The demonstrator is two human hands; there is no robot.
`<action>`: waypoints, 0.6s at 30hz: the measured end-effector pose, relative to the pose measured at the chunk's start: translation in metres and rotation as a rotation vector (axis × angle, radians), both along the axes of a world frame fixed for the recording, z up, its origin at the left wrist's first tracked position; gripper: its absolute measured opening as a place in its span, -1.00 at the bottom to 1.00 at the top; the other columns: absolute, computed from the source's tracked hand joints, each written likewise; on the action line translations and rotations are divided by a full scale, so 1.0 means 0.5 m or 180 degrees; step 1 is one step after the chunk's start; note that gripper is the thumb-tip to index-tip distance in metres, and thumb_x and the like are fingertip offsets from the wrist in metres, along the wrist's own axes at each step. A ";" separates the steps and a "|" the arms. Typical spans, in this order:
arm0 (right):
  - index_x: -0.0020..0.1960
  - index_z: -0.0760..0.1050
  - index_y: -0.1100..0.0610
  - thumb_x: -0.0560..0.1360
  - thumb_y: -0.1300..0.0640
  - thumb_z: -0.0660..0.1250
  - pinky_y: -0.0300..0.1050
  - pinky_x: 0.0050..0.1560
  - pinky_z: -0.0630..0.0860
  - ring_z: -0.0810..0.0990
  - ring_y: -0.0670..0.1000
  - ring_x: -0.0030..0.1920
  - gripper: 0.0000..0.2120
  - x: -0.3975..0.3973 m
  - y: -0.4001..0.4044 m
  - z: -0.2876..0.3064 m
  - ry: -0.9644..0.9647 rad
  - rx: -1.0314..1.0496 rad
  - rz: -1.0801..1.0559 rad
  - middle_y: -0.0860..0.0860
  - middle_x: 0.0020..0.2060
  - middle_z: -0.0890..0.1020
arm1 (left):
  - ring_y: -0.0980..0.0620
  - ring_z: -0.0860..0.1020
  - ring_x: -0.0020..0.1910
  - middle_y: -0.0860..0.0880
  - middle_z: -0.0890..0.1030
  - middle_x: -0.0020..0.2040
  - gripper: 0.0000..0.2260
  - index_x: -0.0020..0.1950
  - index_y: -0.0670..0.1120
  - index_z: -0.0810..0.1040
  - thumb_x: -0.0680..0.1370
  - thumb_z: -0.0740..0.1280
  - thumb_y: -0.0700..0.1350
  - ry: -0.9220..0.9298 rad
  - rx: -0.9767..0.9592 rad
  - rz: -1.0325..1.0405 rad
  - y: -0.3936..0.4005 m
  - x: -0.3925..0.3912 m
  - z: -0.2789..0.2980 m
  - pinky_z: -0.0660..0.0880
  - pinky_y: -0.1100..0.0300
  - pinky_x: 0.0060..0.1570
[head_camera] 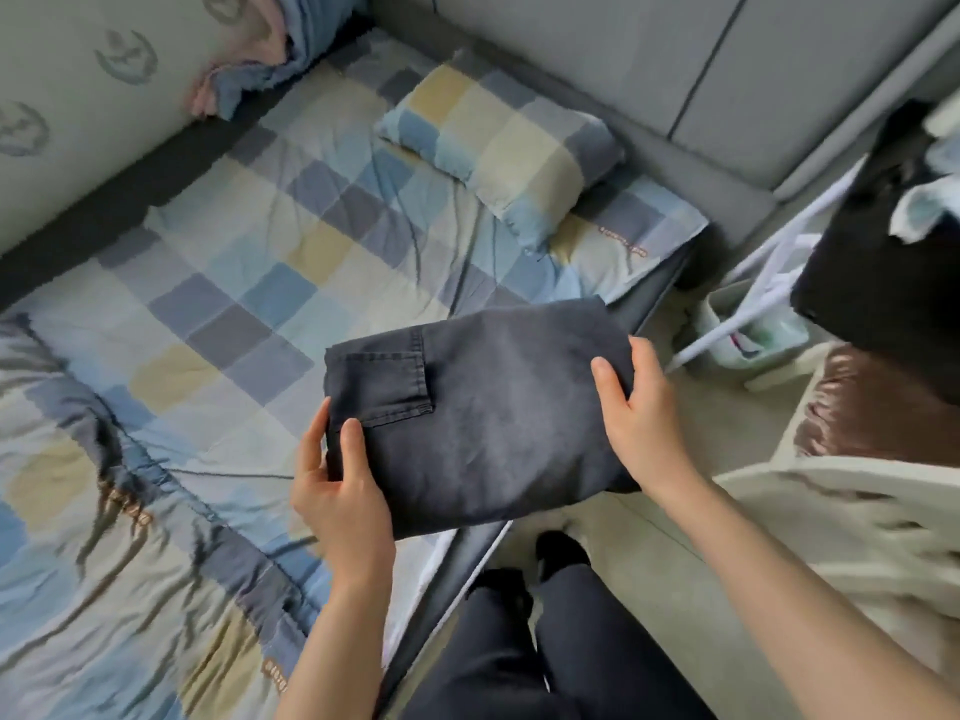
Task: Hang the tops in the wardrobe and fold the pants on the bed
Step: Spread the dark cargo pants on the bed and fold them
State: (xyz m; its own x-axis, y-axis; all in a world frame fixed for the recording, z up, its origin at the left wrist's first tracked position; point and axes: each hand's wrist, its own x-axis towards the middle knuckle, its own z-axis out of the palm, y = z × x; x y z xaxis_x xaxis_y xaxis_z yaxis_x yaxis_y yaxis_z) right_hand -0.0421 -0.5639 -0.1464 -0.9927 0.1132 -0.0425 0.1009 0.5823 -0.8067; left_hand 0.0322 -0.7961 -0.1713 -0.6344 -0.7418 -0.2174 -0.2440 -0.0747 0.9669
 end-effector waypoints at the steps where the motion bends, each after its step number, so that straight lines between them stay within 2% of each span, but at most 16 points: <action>1: 0.13 0.39 0.09 0.60 0.04 0.21 -0.18 -0.13 0.37 0.53 -0.04 -0.06 -0.84 0.023 0.029 0.015 0.0034 0.0002 -0.0208 -0.11 -0.09 0.56 | -0.03 0.60 0.18 -0.07 0.63 0.20 -0.76 0.25 0.18 0.57 0.58 0.33 0.04 -0.0012 -0.0026 -0.0186 0.020 -0.005 0.014 0.53 -0.10 0.21; 4: 0.16 0.40 0.12 0.61 0.06 0.21 -0.30 -0.22 0.33 0.48 -0.13 -0.14 -0.82 0.088 0.108 0.049 0.0101 0.0011 -0.0737 -0.09 -0.10 0.56 | -0.02 0.60 0.18 -0.05 0.63 0.19 -0.76 0.25 0.15 0.58 0.59 0.33 0.01 0.0081 -0.0040 -0.0636 0.089 -0.015 0.044 0.54 -0.03 0.21; 6: 0.03 0.38 0.11 0.61 0.08 0.21 -0.42 -0.27 0.34 0.46 -0.16 -0.25 -0.90 0.145 0.172 0.072 0.0164 0.0042 -0.1147 -0.12 -0.22 0.52 | 0.02 0.60 0.17 0.00 0.63 0.18 -0.77 0.24 0.12 0.58 0.61 0.32 -0.06 0.0187 0.0004 -0.0977 0.154 -0.020 0.066 0.55 0.16 0.16; 7: 0.00 0.37 0.12 0.61 0.09 0.21 -0.42 -0.29 0.34 0.45 -0.11 -0.26 -0.90 0.178 0.204 0.082 0.0196 0.0070 -0.1386 -0.12 -0.26 0.49 | 0.05 0.59 0.17 0.02 0.63 0.18 -0.78 0.25 0.11 0.57 0.61 0.31 -0.07 0.0216 0.0026 -0.1187 0.191 -0.021 0.077 0.54 0.22 0.14; 10: 0.06 0.40 0.15 0.62 0.05 0.18 -0.36 -0.30 0.33 0.48 -0.03 -0.20 -0.83 0.275 0.288 0.097 0.0141 0.0068 -0.1928 -0.09 -0.23 0.50 | 0.09 0.59 0.17 0.04 0.63 0.19 -0.78 0.25 0.11 0.57 0.61 0.31 -0.05 0.0253 0.0099 -0.1777 0.289 -0.007 0.097 0.52 0.17 0.18; 14: 0.07 0.37 0.05 0.62 -0.01 0.15 -0.40 -0.27 0.37 0.51 -0.19 -0.18 -0.86 0.423 0.393 0.112 0.0104 -0.0018 -0.2552 -0.18 -0.17 0.53 | 0.08 0.60 0.14 0.02 0.63 0.17 -0.78 0.25 0.10 0.58 0.62 0.30 -0.04 0.0273 0.0143 -0.2421 0.429 0.041 0.113 0.53 0.14 0.14; 18: 0.03 0.35 0.05 0.62 -0.02 0.15 -0.40 -0.33 0.38 0.50 -0.27 -0.22 -0.86 0.595 0.497 0.130 0.0158 0.0054 -0.3161 -0.19 -0.20 0.52 | 0.15 0.57 0.18 0.07 0.63 0.18 -0.77 0.26 0.07 0.58 0.61 0.30 -0.04 0.0306 0.0120 -0.3033 0.590 0.135 0.130 0.50 0.11 0.25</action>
